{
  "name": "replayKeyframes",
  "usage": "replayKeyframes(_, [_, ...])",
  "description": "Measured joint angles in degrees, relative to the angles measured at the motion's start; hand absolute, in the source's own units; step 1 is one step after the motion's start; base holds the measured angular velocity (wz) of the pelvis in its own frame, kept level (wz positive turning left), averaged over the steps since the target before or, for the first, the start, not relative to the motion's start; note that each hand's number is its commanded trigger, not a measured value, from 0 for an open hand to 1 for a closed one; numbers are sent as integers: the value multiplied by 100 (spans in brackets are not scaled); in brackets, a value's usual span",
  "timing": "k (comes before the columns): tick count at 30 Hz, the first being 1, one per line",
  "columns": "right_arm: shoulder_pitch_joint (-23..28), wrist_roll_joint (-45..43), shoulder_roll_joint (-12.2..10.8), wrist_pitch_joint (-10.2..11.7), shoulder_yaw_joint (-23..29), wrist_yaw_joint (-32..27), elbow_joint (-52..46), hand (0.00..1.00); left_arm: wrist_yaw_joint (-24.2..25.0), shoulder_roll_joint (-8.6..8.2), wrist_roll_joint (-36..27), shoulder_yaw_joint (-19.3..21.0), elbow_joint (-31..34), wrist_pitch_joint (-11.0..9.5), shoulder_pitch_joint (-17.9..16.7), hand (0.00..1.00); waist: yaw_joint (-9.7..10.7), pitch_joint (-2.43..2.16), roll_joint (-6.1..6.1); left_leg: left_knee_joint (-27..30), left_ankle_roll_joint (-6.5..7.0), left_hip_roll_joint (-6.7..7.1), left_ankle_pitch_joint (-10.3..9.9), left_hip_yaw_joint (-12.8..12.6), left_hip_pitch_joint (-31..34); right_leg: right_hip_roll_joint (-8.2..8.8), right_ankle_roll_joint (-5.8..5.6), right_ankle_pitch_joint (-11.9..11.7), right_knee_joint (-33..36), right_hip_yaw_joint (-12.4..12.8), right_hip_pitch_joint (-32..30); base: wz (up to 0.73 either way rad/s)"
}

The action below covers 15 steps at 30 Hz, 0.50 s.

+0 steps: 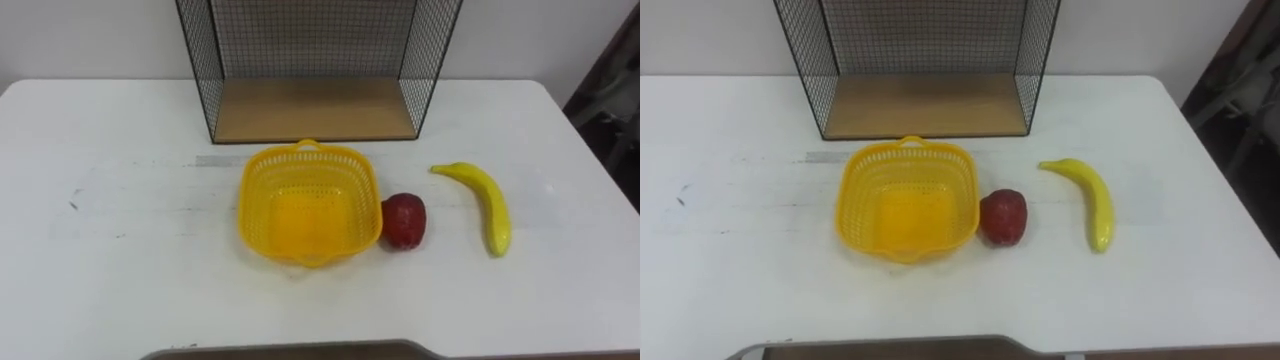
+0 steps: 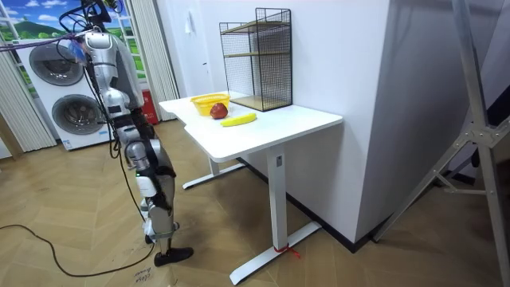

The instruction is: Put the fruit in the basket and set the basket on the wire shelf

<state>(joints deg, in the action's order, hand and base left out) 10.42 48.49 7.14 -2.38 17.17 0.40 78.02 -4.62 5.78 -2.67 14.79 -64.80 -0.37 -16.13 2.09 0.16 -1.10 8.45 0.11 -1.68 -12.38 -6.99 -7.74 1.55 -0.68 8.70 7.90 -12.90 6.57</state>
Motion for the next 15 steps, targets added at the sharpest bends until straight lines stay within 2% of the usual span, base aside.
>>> replayKeyframes(4, [-33, 1024, 17, -32, 1075, -525, -181, 0, -49, 113, 113, 145, -62, 53, -156, 0, 119, 5, -33, 26, 0, 1, -4, -31, -61, 12, 13, 51, 104, 45, -1, -2])
replayKeyframes(8, [-177, 1614, 155, 27, 1782, -1192, -644, 0, -99, 196, 227, 348, -33, 80, -202, 0, 267, -1, -55, 22, 4, 13, -10, -15, -76, 37, 6, 93, 175, 43, -21, 0])
replayKeyframes(11, [-248, 1774, 196, 140, 2109, -1674, -1134, 0, -113, 210, 225, 351, 52, 87, -230, 0, 351, -10, -75, 18, 6, 19, -10, -24, -81, 43, 2, 106, 201, 56, -57, 0])
replayKeyframes(12, [-289, 1872, 200, 239, 2241, -1929, -1466, 0, -126, 211, 233, 352, 91, 83, -268, 0, 392, -29, -109, 16, 7, 20, -8, -26, -65, 43, 2, 106, 222, 63, -57, -6])
replayKeyframes(15, [-387, 1876, 263, 456, 2486, -2590, -2281, 0, -154, 215, 237, 350, 120, 78, -239, 0, 431, -27, -117, 27, 8, 19, -7, -82, -50, 37, 7, 112, 299, 134, -144, -11])
